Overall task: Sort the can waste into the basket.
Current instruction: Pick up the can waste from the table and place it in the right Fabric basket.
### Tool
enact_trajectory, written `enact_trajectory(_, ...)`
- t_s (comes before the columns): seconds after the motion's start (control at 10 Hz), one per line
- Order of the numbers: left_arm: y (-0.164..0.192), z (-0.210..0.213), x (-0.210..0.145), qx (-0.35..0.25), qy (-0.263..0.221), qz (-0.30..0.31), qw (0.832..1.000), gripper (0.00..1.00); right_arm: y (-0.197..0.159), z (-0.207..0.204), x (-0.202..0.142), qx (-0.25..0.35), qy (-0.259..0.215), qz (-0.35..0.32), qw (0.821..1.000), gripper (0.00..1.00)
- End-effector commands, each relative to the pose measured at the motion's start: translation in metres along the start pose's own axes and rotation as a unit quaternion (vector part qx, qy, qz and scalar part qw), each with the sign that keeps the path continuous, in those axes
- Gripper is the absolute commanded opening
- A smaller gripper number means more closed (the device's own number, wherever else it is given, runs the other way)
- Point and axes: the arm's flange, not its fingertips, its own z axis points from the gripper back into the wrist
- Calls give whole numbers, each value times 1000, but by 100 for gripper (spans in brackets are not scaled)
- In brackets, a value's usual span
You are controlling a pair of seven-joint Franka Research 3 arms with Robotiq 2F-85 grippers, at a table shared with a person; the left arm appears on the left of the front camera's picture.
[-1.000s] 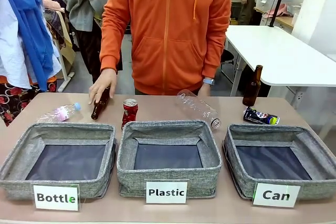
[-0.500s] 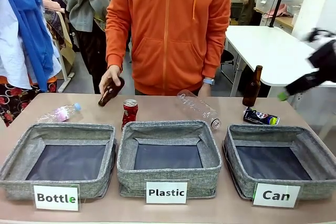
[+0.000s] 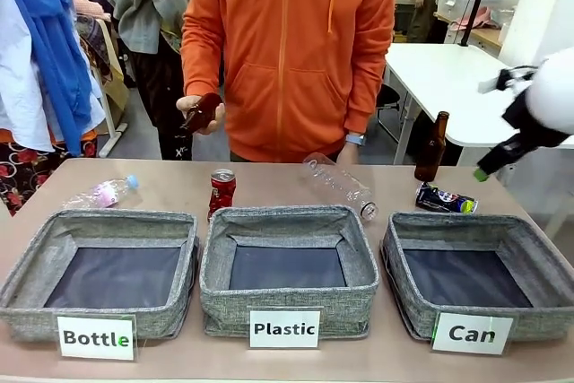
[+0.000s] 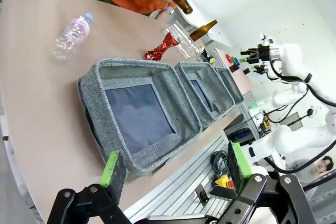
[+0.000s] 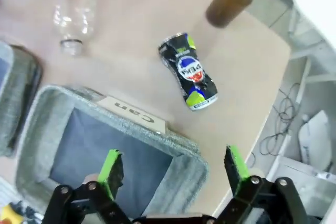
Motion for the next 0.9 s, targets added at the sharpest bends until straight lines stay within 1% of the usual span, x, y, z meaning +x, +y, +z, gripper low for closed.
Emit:
enact_trajectory(0.0,1,1,1,-9,-9,-14,1000,100,3,-9,7,0,2,1,1000,100)
enact_trajectory(0.1,1,1,1,-9,-9,-14,1000,100,-6,-14,6,-27,26,-9,999,100)
enact_trajectory(0.2,1,1,1,-9,-9,-14,1000,100,-15,-23,18,-24,33,-14,999,100)
enact_trajectory(0.3,1,1,1,-9,-9,-14,1000,100,-25,-32,23,-18,42,13,999,100)
enact_trajectory(0.4,1,0,0,0,1,-1,1000,100,-29,-41,29,-12,45,48,998,100)
enact_trajectory(0.5,-35,36,-1,-1,35,-15,999,100,-33,-60,45,2,55,69,996,100)
enact_trajectory(0.6,-72,75,2,12,40,-41,998,100,-32,-76,60,19,67,83,994,100)
enact_trajectory(0.7,-92,104,-9,18,26,-66,997,100,-29,-93,69,29,80,94,992,100)
enact_trajectory(0.8,-102,121,-21,3,24,-84,996,100,-27,-107,76,38,80,102,991,100)
